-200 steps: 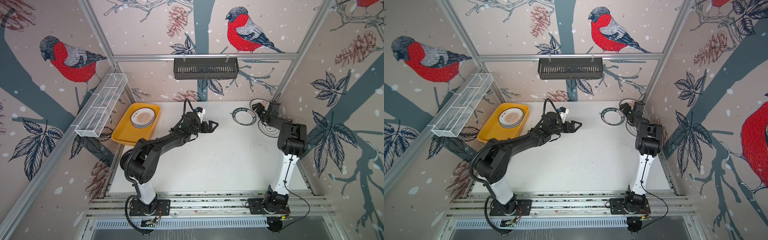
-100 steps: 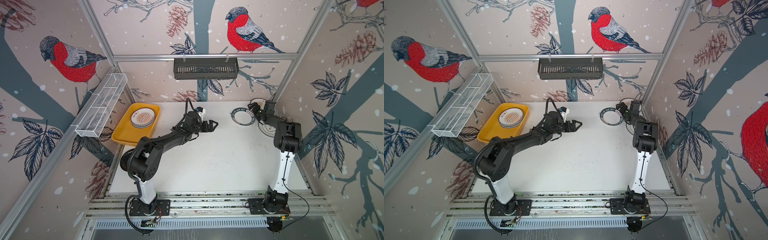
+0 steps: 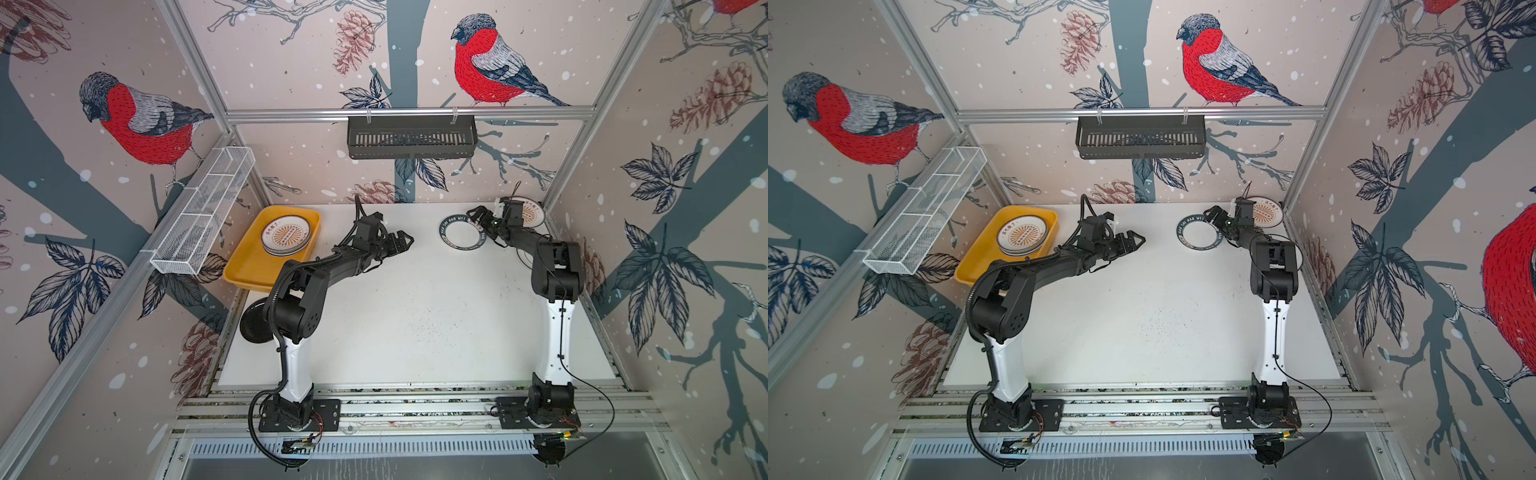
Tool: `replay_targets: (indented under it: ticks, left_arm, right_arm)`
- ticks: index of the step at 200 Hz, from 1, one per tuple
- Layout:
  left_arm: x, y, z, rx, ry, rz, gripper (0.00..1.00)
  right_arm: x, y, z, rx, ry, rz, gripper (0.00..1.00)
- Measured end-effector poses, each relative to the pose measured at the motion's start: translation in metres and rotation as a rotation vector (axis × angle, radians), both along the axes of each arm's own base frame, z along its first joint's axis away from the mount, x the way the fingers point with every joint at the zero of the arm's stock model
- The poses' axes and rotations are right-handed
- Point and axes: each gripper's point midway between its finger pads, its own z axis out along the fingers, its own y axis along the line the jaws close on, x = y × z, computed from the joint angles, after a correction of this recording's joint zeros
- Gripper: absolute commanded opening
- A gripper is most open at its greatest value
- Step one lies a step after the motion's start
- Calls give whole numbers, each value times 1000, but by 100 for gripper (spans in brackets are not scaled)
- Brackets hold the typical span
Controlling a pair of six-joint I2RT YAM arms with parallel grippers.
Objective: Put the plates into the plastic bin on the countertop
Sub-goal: 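Move the right gripper to the green-ring plate while left gripper approaches it, then slide the green-ring plate toward the left gripper and grasp its rim with the left gripper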
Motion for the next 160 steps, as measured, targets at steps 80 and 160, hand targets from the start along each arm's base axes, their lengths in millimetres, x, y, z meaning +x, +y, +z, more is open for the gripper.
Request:
replay_targets:
  ticks: [80, 160]
  left_arm:
    - [23, 21, -41, -63, 165, 84, 89]
    - [66, 53, -62, -70, 189, 185, 80]
  right_arm:
    - [-24, 126, -2, 47, -66, 295, 100]
    - [-49, 189, 2, 114, -83, 405, 99]
